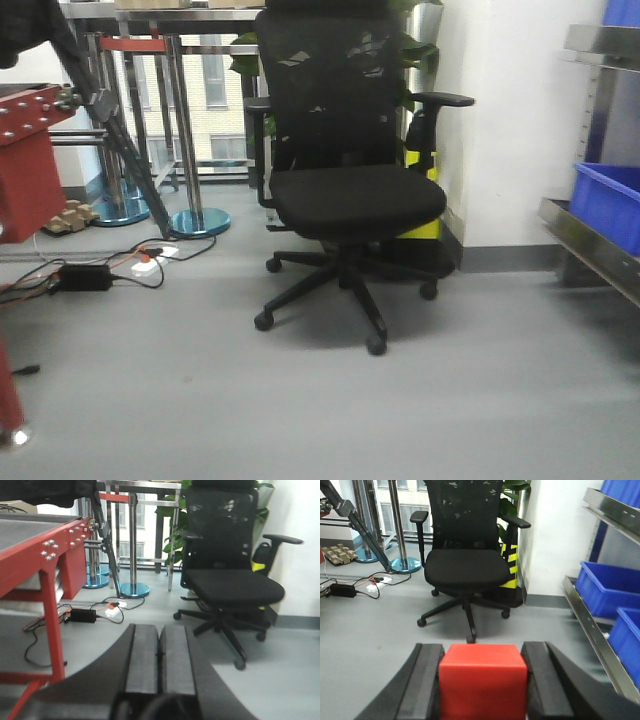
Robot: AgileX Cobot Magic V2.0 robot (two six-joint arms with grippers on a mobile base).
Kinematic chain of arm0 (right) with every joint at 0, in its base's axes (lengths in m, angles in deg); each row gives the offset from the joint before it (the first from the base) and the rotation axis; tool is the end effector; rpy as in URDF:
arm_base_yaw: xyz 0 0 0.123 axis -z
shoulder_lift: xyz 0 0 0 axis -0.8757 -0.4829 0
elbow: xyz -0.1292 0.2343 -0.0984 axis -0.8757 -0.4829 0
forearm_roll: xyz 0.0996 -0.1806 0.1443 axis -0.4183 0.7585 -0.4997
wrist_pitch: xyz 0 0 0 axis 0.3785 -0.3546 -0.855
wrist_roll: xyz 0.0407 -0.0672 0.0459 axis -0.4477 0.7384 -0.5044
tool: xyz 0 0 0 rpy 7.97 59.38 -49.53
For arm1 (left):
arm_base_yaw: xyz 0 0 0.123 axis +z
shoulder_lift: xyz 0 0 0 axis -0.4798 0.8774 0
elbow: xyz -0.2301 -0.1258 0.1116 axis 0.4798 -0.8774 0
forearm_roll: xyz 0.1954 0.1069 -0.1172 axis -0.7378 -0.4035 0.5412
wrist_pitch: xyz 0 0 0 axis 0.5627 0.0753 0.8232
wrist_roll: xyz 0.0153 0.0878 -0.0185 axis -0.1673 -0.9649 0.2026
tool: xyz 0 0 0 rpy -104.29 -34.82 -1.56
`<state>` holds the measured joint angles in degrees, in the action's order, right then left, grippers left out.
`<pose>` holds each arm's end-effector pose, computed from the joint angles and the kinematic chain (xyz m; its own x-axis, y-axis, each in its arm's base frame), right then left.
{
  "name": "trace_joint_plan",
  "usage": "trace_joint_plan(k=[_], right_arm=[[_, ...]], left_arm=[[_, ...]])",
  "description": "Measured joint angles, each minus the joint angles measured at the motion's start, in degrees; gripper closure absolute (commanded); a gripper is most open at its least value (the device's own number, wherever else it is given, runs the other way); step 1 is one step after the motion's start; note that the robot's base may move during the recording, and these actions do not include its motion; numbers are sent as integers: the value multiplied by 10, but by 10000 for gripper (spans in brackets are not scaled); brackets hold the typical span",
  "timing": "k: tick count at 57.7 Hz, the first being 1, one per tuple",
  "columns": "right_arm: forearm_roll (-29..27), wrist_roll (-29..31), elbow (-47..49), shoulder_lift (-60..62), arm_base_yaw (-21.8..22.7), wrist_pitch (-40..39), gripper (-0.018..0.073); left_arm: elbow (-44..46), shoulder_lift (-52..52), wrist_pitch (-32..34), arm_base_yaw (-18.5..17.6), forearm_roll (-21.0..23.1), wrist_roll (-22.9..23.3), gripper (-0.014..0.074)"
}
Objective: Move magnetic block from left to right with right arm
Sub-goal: 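Turn the base past the chair toward the second grey table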
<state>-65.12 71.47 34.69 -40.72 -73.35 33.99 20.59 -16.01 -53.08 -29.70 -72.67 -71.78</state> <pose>0.0444 -0.0037 0.3338 -0.1215 0.0055 -0.9926 -0.0673 0.9976 0.0138 0.0568 -0.0012 0.2002 0.0389 -0.0398 -0.9985 0.0221 0.9990 -0.0390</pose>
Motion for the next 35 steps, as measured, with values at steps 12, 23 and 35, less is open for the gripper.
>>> trace_joint_plan(k=[12, 23, 35], right_arm=[[0, 0, 0, 0, 0, 0, 307], [0, 0, 0, 0, 0, 0, 307], [0, 0, 0, 0, 0, 0, 307]], left_arm=[[0, 0, 0, 0, 0, 0, 722], [0, 0, 0, 0, 0, 0, 722], [0, 0, 0, 0, 0, 0, 722]])
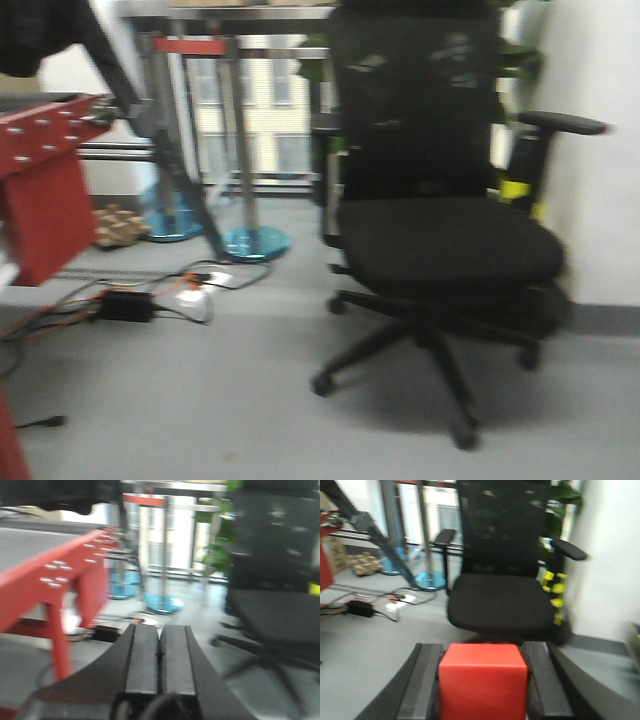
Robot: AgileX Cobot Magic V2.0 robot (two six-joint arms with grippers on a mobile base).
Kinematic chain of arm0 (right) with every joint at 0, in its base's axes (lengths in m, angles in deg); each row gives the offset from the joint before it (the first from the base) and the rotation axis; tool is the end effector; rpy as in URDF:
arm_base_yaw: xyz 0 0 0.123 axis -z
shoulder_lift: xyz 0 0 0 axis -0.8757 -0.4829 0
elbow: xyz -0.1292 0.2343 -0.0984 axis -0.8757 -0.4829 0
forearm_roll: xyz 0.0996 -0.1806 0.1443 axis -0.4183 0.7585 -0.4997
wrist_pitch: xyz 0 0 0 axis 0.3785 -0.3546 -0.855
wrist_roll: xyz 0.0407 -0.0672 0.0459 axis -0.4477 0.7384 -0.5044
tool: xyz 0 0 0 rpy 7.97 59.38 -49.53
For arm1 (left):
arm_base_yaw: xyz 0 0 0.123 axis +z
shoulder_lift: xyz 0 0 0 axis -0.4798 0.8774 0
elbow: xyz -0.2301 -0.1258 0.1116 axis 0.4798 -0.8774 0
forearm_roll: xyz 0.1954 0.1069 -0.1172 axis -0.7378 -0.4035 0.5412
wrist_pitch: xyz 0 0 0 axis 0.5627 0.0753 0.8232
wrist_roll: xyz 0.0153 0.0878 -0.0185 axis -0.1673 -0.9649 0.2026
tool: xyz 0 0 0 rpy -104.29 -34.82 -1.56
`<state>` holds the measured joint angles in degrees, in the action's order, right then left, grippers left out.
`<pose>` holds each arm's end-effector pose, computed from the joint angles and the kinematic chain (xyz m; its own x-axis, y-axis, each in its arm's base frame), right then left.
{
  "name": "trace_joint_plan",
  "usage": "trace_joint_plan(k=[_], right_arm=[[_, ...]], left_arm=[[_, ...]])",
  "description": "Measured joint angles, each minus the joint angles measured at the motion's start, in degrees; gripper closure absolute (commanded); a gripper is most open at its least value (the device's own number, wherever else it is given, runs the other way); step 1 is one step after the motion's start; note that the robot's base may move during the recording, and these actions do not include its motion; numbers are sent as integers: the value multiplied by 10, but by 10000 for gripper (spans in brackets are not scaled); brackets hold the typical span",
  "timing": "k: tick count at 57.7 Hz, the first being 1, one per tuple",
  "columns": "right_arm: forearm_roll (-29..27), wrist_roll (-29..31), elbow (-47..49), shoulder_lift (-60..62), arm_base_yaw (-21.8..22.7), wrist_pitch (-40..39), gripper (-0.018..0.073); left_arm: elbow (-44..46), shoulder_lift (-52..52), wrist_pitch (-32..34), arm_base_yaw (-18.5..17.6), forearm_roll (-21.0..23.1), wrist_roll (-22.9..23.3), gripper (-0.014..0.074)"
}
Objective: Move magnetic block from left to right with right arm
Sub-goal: 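Turn the base past the chair toward the second grey table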
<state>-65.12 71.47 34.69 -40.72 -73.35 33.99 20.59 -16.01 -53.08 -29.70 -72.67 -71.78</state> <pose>0.0444 -0.0037 0.3338 -0.1215 0.0055 -0.9926 -0.0673 0.9976 0.0138 0.0568 -0.0012 0.2002 0.0389 -0.0398 -0.9985 0.0221 0.9990 -0.0390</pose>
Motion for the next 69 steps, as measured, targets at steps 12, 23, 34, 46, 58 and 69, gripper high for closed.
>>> trace_joint_plan(k=[12, 23, 34, 46, 58, 69], right_arm=[[0, 0, 0, 0, 0, 0, 307], [0, 0, 0, 0, 0, 0, 307], [0, 0, 0, 0, 0, 0, 307], [0, 0, 0, 0, 0, 0, 307], [0, 0, 0, 0, 0, 0, 307], [0, 0, 0, 0, 0, 0, 307]], left_arm=[[0, 0, 0, 0, 0, 0, 722], [0, 0, 0, 0, 0, 0, 722], [0, 0, 0, 0, 0, 0, 722], [0, 0, 0, 0, 0, 0, 722], [0, 0, 0, 0, 0, 0, 722], [0, 0, 0, 0, 0, 0, 722]])
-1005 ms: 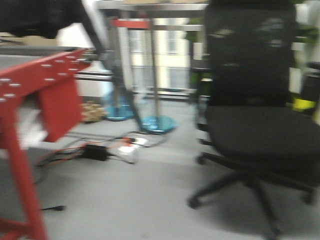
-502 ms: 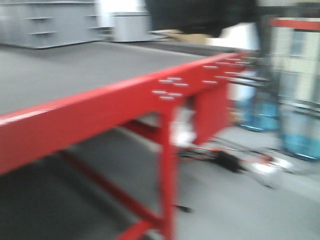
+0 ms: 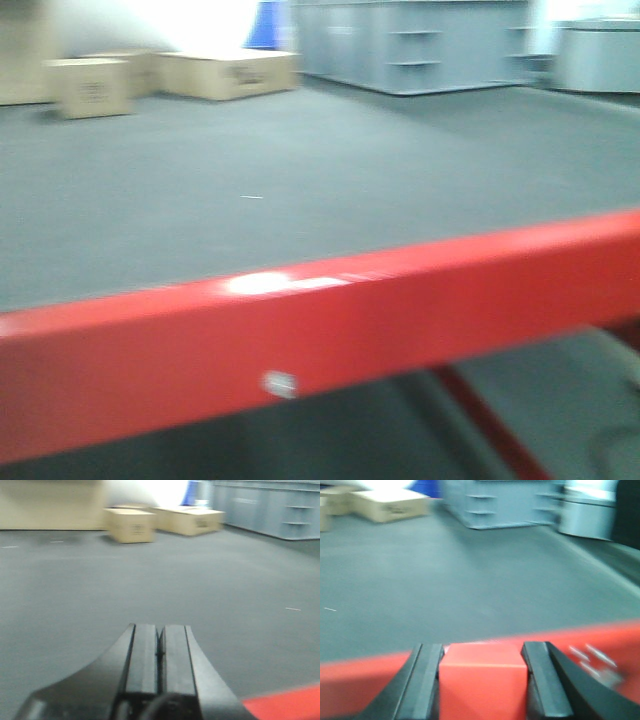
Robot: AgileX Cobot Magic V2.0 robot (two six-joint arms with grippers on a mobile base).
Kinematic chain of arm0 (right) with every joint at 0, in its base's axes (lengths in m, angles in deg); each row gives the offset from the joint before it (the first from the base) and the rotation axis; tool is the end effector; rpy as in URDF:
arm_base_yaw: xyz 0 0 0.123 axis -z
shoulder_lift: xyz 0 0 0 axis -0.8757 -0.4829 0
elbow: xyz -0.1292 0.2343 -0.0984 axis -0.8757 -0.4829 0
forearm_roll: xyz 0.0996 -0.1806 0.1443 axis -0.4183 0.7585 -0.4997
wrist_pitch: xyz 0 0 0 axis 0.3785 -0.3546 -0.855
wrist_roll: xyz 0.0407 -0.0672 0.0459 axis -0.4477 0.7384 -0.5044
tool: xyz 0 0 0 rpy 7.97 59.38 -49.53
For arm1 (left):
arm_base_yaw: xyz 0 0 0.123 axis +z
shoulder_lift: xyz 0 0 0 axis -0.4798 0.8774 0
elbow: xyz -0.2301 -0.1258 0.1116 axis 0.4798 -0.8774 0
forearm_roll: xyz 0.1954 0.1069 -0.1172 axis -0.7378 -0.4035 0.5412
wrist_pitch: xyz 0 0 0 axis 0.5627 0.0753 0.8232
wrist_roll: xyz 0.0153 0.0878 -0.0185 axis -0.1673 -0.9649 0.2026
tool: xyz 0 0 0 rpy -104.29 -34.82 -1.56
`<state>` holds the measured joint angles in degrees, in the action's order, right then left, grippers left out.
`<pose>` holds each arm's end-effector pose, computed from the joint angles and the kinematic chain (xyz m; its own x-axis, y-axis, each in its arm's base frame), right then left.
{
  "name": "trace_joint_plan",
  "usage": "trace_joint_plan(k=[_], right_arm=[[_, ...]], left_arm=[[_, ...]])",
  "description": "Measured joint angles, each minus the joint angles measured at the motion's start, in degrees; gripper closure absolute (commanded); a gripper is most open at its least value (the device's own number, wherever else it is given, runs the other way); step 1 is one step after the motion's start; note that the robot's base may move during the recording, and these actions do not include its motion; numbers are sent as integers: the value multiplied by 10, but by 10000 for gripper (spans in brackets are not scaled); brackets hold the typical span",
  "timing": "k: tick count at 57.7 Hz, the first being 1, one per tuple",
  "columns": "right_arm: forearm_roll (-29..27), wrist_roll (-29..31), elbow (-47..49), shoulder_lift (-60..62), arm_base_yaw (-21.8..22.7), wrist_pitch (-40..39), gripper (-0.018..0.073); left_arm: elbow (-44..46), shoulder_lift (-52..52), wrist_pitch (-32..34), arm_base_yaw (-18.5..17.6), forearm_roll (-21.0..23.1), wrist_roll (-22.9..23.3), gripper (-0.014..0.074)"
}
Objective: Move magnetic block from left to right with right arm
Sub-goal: 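Turn the base past the chair toward the second grey table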
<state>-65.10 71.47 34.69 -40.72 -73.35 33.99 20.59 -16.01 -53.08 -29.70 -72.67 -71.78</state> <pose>0.0444 -0.0037 0.3338 -0.1214 0.0052 -0.9926 -0.0672 0.9977 0.0135 0.0568 -0.0012 0.2002 0.0389 -0.0398 -0.9985 0.0221 0.9990 -0.0390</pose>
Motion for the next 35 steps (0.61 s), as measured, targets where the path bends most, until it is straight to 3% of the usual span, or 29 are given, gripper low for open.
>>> trace_joint_plan(k=[35], right_arm=[[0, 0, 0, 0, 0, 0, 307]], left_arm=[[0, 0, 0, 0, 0, 0, 722]])
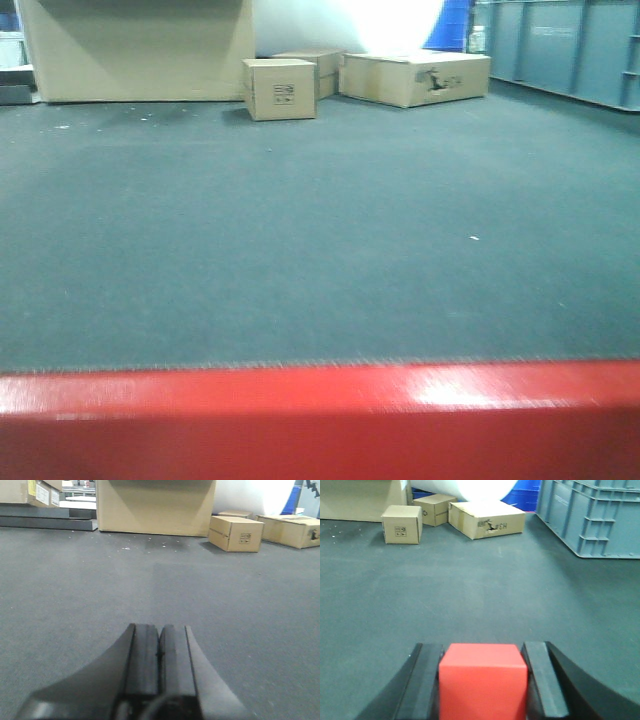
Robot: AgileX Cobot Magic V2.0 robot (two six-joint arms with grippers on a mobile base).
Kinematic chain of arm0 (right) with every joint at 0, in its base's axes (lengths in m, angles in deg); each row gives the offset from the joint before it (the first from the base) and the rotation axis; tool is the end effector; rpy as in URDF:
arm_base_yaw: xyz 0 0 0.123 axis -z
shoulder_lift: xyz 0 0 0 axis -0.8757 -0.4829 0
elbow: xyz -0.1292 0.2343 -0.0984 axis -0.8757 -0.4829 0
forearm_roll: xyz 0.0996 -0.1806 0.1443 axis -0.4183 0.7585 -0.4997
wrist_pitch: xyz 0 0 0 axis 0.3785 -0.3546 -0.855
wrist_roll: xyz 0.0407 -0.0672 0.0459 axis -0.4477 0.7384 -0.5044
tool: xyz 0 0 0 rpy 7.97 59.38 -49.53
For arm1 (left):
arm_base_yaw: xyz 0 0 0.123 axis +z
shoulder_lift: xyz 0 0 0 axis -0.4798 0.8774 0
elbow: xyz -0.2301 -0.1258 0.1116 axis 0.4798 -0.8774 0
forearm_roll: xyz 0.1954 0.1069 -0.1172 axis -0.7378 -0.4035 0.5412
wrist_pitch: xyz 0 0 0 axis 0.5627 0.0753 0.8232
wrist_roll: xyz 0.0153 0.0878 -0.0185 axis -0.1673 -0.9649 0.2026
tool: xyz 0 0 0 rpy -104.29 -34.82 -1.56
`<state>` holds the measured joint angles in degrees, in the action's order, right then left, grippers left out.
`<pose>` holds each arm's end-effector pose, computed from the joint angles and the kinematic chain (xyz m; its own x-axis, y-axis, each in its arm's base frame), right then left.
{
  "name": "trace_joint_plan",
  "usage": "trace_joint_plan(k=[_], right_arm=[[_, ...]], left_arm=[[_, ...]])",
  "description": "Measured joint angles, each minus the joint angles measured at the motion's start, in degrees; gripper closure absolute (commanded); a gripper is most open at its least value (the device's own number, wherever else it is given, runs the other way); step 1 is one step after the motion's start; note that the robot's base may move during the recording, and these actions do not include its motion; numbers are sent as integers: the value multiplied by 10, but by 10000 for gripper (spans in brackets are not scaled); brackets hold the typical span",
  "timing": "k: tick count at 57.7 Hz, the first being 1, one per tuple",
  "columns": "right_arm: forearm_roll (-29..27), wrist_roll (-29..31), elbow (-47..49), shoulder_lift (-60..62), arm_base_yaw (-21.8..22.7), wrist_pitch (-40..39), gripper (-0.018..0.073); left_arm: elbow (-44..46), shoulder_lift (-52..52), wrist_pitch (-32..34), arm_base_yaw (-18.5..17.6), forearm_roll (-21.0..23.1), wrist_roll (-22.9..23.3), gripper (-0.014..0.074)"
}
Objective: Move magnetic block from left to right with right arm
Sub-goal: 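Turn the base past the chair toward the second grey table, then lower the held red cube toward the second table surface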
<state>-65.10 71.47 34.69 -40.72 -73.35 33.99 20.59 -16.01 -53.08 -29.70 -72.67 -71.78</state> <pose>0.0444 -0.0037 0.3338 -0.1214 0.0052 -0.9926 -0.0672 0.9977 0.0135 0.0568 -0.0012 0.2002 0.0389 -0.0398 -0.9985 0.0221 0.9990 -0.0390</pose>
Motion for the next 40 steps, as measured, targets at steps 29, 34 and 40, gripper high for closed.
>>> trace_joint_plan(k=[29, 34, 40], right_arm=[[0, 0, 0, 0, 0, 0, 307], [0, 0, 0, 0, 0, 0, 307], [0, 0, 0, 0, 0, 0, 307]], left_arm=[[0, 0, 0, 0, 0, 0, 722], [0, 0, 0, 0, 0, 0, 722], [0, 0, 0, 0, 0, 0, 722]])
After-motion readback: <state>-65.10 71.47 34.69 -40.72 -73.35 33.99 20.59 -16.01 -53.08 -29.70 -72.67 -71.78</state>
